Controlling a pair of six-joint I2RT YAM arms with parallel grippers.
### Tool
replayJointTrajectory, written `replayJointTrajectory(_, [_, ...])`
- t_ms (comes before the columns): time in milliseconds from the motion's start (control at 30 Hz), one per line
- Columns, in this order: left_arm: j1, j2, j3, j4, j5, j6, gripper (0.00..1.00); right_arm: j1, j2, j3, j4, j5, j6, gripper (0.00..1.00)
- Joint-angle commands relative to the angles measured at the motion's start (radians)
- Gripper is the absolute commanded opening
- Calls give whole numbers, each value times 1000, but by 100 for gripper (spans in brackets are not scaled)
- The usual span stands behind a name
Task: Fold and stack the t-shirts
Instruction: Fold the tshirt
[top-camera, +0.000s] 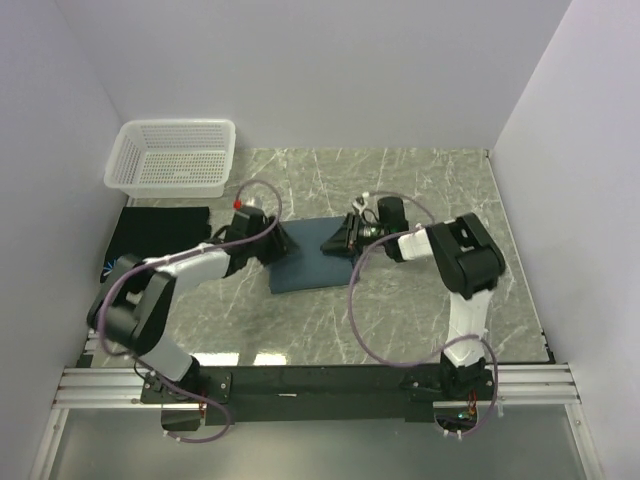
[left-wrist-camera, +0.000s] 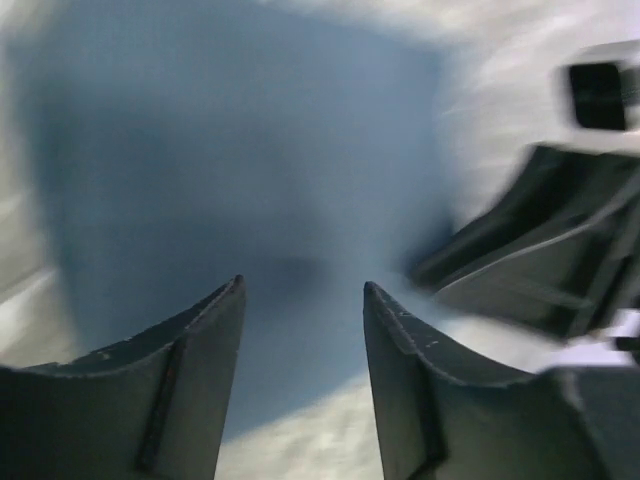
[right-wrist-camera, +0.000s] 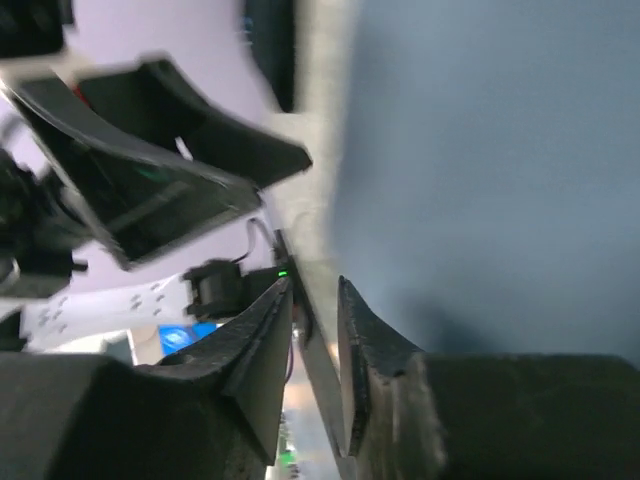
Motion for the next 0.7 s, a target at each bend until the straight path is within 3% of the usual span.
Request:
replayJointTrajectory(0, [10, 89, -98, 73, 25, -75, 55, -41, 146, -44, 144, 13, 62, 30])
replayJointTrajectory(100, [30, 142, -141, 98, 34, -95, 51, -80, 238, -71, 198, 13, 83, 29])
replayJointTrajectory(233, [62, 149, -164, 86, 26, -88, 49, -103, 217, -73, 70, 45, -5, 28])
replayJointTrajectory(333, [72, 108, -154, 48, 0, -62, 50, -104, 117, -64, -50, 74, -79, 28])
replayJointTrajectory(533, [32, -76, -92, -139, -55, -28, 58, -87, -134, -105, -121, 58, -95, 28])
replayJointTrajectory(600, [-11, -117, -86, -172, -73, -25, 55, -71, -176, -130, -124, 48, -87, 28])
replayJointTrajectory(667, [-42, -162, -101, -169, -81, -38, 46, -32, -208, -148, -122, 44, -84, 28])
